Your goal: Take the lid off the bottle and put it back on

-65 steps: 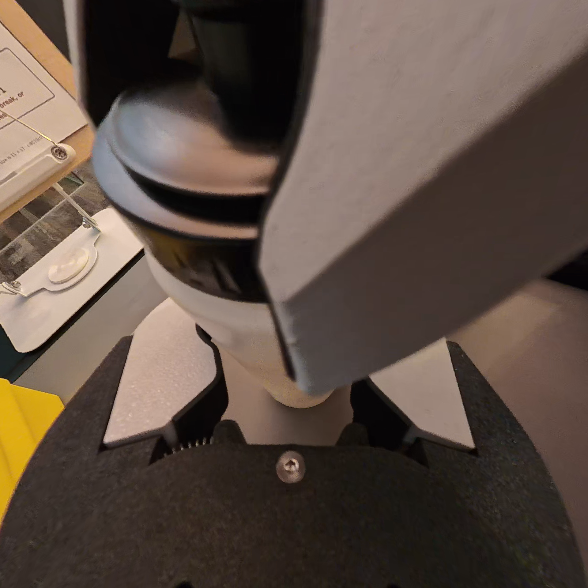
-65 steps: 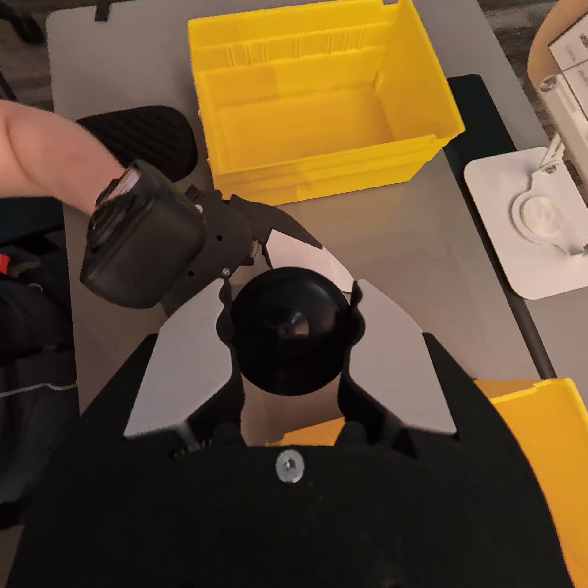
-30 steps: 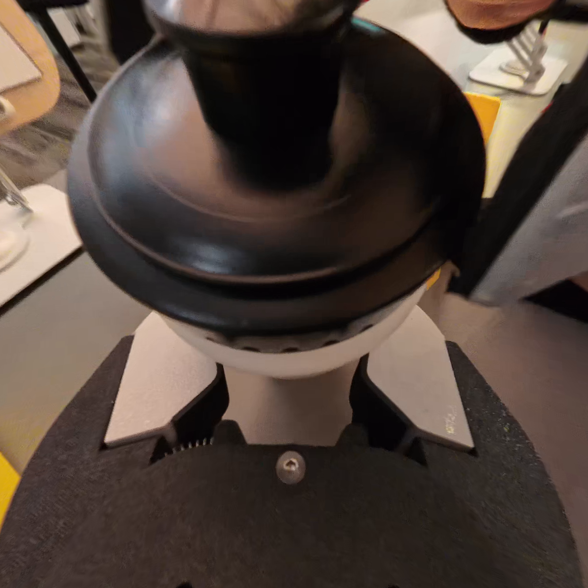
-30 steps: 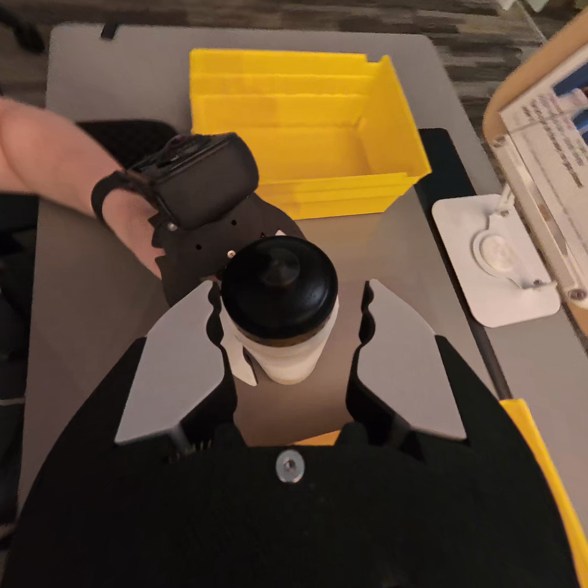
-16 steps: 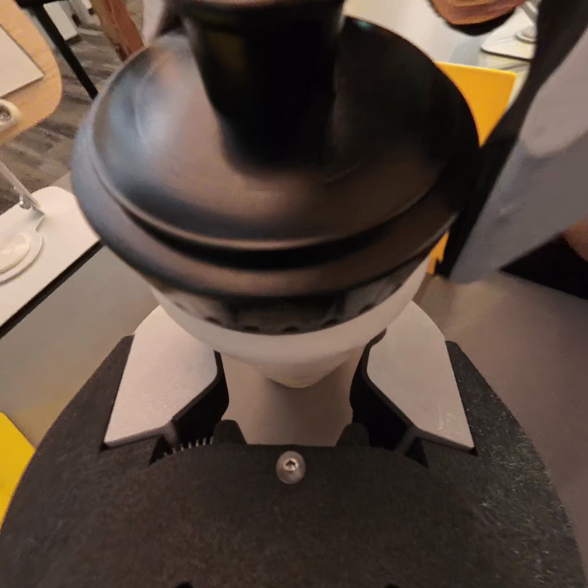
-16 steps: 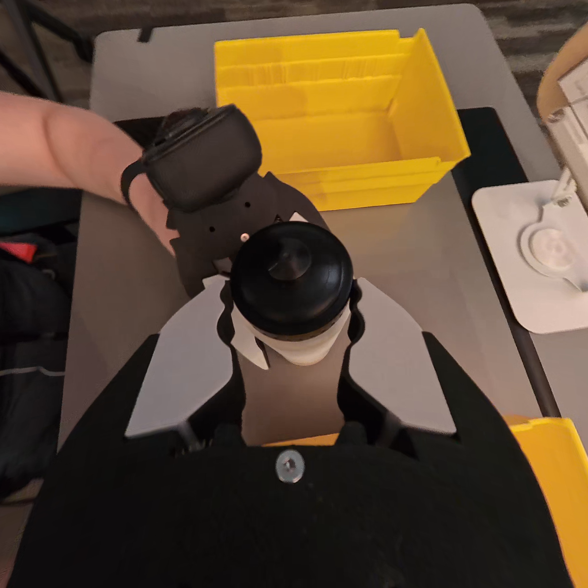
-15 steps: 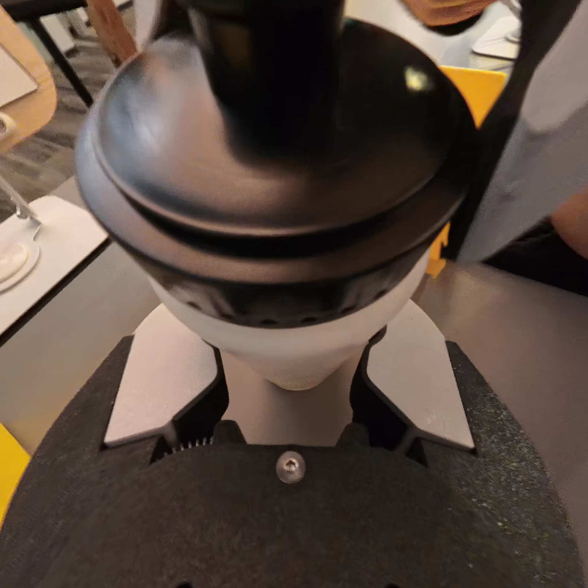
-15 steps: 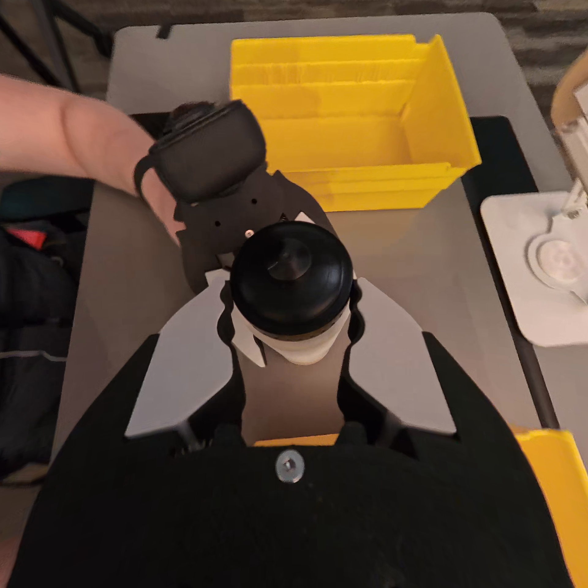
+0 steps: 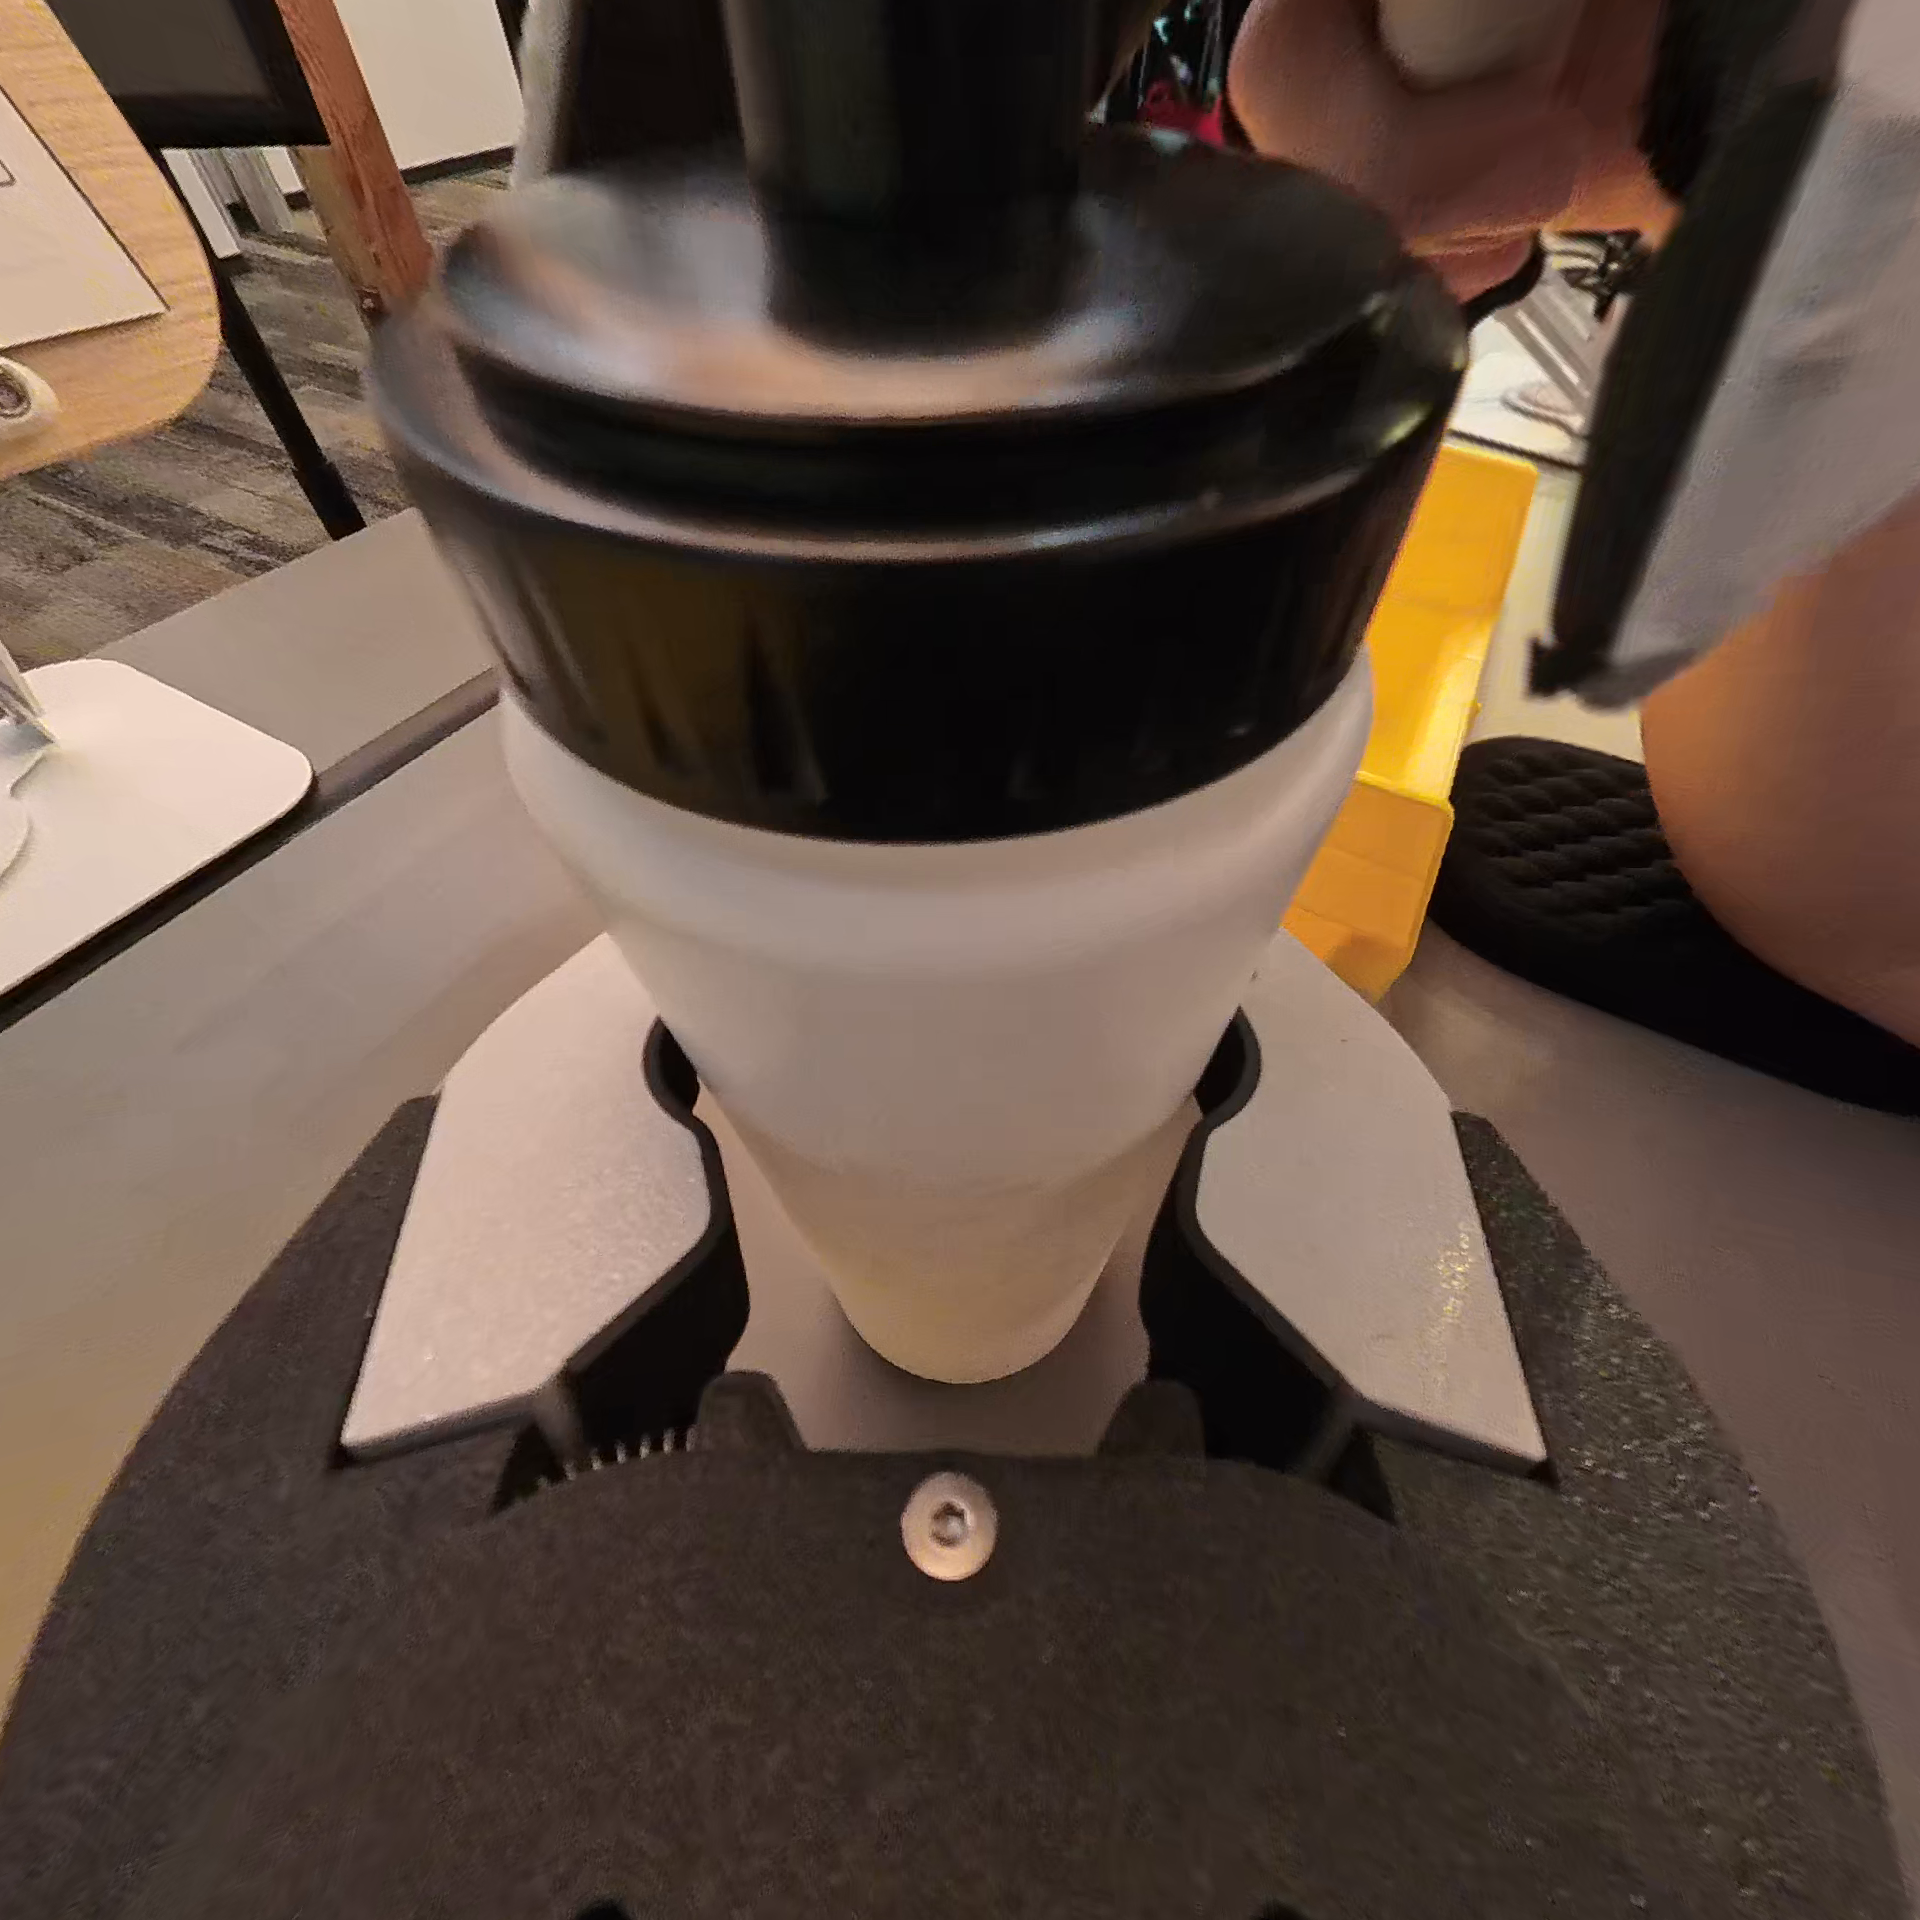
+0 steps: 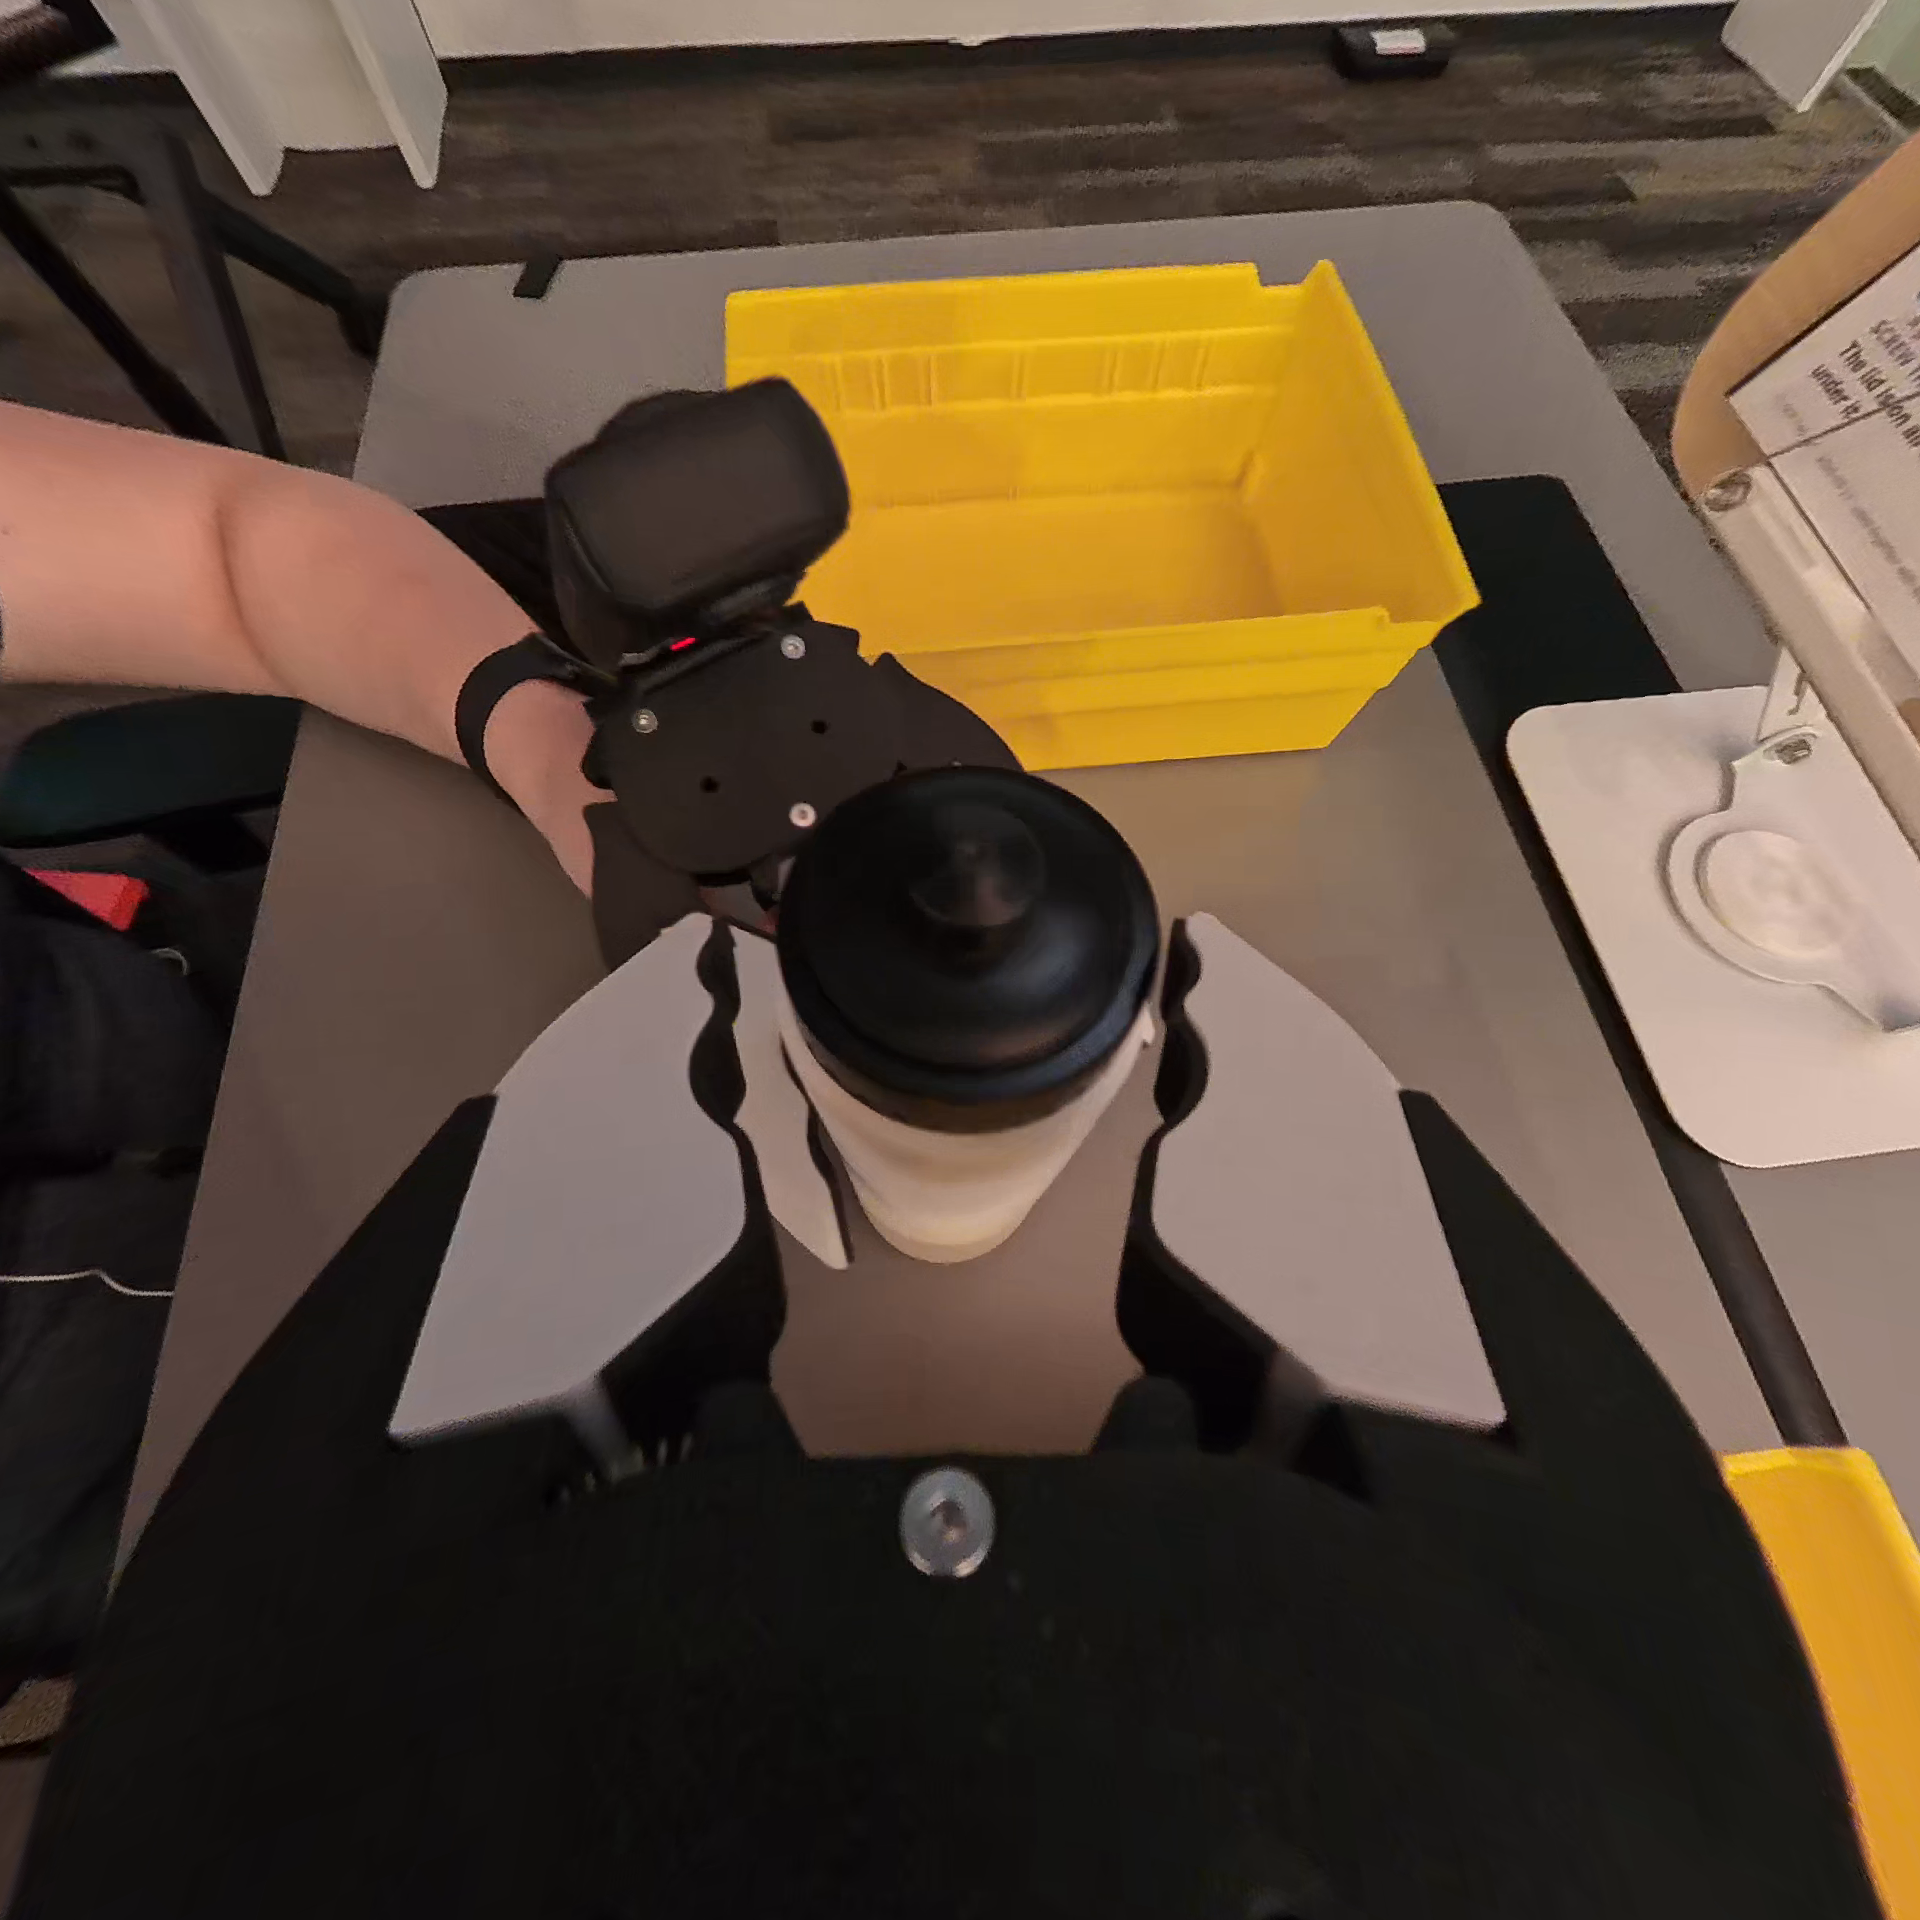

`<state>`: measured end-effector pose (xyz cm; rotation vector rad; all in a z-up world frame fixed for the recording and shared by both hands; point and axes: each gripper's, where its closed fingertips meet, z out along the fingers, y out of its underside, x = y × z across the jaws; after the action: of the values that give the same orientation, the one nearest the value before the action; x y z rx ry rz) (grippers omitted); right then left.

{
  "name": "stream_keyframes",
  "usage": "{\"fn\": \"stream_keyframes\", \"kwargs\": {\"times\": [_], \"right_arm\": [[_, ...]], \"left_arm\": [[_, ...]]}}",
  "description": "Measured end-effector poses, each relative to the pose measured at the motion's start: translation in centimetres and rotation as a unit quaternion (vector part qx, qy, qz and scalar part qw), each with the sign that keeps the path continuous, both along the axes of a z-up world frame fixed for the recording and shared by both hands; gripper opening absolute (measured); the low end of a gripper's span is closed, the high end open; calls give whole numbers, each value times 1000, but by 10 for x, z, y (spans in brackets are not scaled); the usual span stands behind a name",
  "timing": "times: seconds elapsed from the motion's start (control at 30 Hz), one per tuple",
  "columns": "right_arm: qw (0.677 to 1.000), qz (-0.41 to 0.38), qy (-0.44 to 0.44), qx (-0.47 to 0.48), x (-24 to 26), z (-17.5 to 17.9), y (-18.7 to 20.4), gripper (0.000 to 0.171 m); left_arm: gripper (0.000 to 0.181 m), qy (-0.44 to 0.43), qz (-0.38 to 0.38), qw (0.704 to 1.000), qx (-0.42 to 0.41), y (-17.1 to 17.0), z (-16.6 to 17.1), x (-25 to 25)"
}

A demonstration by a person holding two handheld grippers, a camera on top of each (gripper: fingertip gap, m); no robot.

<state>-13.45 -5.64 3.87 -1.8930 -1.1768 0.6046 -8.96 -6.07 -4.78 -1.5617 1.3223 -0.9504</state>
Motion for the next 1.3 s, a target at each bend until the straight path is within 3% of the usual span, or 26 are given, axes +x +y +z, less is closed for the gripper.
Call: {"fn": "stream_keyframes", "kwargs": {"times": [0.1, 0.2, 0.37, 0.47, 0.6, 0.67, 0.73, 0.87, 1.03, 1.13, 1.3], "right_arm": [[999, -4, -31, 9, 1, -3, -3, 72], [998, 51, -35, 24, 6, -3, -14, 72], [986, 158, 36, 33, 5, 0, -29, 72], [988, 138, 70, -21, 7, -1, -23, 72], [997, 62, 38, -37, 2, -3, -12, 88], [998, 58, -1, -19, -2, -5, -15, 76], [998, 54, -28, -3, -2, -5, -18, 76], [991, 132, -19, 14, -1, -4, -34, 77], [968, 239, 70, 15, 1, 2, -48, 77], [975, 204, 89, -14, 3, 1, -34, 80], [995, 98, 18, 9, 13, 2, -17, 89]], "left_arm": [[96, 10, -7, 1000, 22, -4, -1, 1], [96, -4, -26, 999, 45, -12, 1, 5], [96, -76, -62, 995, 26, -28, 6, 12], [96, -76, -47, 996, 16, -23, 6, 12], [95, -61, -36, 997, 26, -20, 4, 12], [95, -56, -39, 997, 26, -20, 4, 12], [95, -49, -51, 997, 34, -23, 4, 13], [95, -36, -91, 994, 51, -36, 3, 15], [95, -27, -112, 993, 34, -44, 1, 17], [95, -23, -89, 996, 21, -33, 1, 15], [95, -14, -46, 999, 20, -16, 0, 10]]}}
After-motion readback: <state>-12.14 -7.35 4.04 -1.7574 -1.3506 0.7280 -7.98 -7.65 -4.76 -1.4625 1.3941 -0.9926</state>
